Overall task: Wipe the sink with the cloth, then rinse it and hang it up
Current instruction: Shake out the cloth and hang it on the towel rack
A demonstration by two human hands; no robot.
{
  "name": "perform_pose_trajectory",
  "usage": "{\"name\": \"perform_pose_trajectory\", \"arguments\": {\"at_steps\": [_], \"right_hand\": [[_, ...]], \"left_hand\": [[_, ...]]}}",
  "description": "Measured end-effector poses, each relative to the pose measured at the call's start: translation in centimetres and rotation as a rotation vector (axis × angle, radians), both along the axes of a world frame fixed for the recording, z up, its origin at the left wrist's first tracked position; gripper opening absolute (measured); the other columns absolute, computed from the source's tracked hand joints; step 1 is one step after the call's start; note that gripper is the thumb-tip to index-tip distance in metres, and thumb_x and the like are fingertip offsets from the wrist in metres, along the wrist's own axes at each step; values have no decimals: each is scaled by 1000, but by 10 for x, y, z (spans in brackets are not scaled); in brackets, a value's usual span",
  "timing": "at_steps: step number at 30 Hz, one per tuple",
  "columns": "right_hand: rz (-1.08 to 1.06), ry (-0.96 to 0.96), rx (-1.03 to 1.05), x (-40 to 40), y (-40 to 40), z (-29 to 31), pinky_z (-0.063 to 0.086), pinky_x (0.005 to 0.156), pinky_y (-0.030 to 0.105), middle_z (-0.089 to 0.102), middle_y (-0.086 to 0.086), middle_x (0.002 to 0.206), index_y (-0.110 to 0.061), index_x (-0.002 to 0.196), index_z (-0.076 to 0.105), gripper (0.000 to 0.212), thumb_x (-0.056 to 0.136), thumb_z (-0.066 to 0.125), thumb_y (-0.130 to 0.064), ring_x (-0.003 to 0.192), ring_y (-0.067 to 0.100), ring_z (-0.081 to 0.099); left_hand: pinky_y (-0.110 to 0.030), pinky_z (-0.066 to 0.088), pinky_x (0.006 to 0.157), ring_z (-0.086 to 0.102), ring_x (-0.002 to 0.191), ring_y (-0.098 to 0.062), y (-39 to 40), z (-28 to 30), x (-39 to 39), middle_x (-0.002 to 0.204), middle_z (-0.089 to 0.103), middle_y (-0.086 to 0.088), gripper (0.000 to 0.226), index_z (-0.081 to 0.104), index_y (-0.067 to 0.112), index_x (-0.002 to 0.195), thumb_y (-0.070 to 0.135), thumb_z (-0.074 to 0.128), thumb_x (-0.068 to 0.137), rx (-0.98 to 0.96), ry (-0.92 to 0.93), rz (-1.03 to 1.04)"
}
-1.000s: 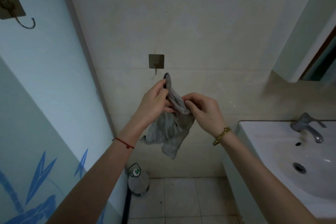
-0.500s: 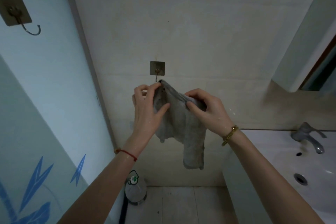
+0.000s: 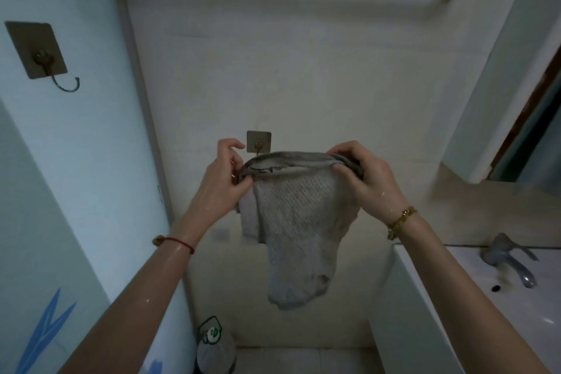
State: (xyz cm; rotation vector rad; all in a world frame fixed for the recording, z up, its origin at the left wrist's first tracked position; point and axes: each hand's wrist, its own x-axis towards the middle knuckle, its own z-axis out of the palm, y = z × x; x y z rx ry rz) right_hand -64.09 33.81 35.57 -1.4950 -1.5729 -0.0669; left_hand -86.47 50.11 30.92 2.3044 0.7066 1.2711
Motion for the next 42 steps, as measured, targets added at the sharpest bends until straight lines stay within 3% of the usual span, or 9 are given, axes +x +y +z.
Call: {"name": "perform_pose_trajectory", "arguments": {"at_steps": [4, 7, 15, 18, 24, 31, 34, 38, 42], "right_hand": [[-81, -58, 76, 19, 6, 32, 49, 79, 21, 70, -8, 91, -14, 98, 67, 12, 88, 65, -9, 89, 2, 63], [-125, -101, 140, 30, 11, 64, 48, 76, 15, 69, -8, 87, -14, 95, 68, 10, 87, 67, -9, 88, -2, 63], [-361, -286, 283, 63, 13, 164, 56, 66, 41, 74, 0, 82, -23, 92, 66, 8, 88, 66, -30, 76, 23, 68], [-416, -343, 327, 71, 11, 202, 55, 62, 41, 70, -1, 73, -24, 90, 69, 17, 86, 65, -40, 69, 22, 65], [-474, -373, 413, 83, 14, 276, 53, 63, 36, 72, 1, 76, -24, 83, 74, 15, 87, 66, -35, 74, 22, 65], [-446, -208, 435, 103, 33, 337, 50, 68, 33, 70, 0, 75, -21, 79, 74, 15, 83, 68, -34, 76, 21, 63], [-470, -146, 459, 108, 44, 358, 47, 66, 32, 69, 0, 76, -22, 78, 72, 13, 83, 68, -33, 80, 22, 62], [-529, -66, 514, 114, 56, 388, 47, 66, 31, 70, 5, 81, -20, 81, 73, 15, 82, 68, -35, 81, 26, 61], [-485, 50, 586, 114, 72, 425, 48, 58, 28, 70, 6, 73, -16, 85, 73, 17, 81, 70, -33, 65, 23, 65]], "left_hand": [[-3, 36, 70, 54, 69, -13, 28, 48, -6, 86, 61, -5, 12, 71, 13, 92, 16, 72, 81, 221, 134, 76], [-9, 39, 62, 55, 61, -2, 39, 97, -8, 71, 64, 9, 20, 69, 23, 77, 40, 77, 78, 222, 183, 76], [-8, 48, 72, 66, 81, 5, 47, 227, -13, 81, 73, 13, 11, 73, 26, 86, 18, 78, 82, 249, 172, -86], [-7, 42, 66, 61, 71, 9, 54, 262, -7, 73, 70, 23, 15, 70, 33, 78, 20, 77, 82, 294, 108, -58], [-18, 32, 51, 45, 49, 2, 72, 333, -4, 47, 53, 17, 27, 67, 24, 61, 42, 79, 76, 339, 168, 79], [-19, 44, 70, 59, 71, 6, 71, 405, -4, 78, 69, 15, 17, 67, 38, 77, 24, 73, 86, 493, 291, 90], [-15, 41, 66, 63, 78, -9, 78, 425, 3, 76, 67, 9, 8, 70, 30, 78, 27, 74, 85, 549, 200, 200], [-29, 24, 47, 49, 52, -22, 90, 450, 15, 46, 44, 0, 61, 42, 15, 47, 60, 69, 79, 644, -35, 536], [-29, 15, 44, 38, 43, -20, 86, 485, 29, 42, 36, -3, 69, 33, 14, 44, 66, 69, 74, 659, -102, 709]]}}
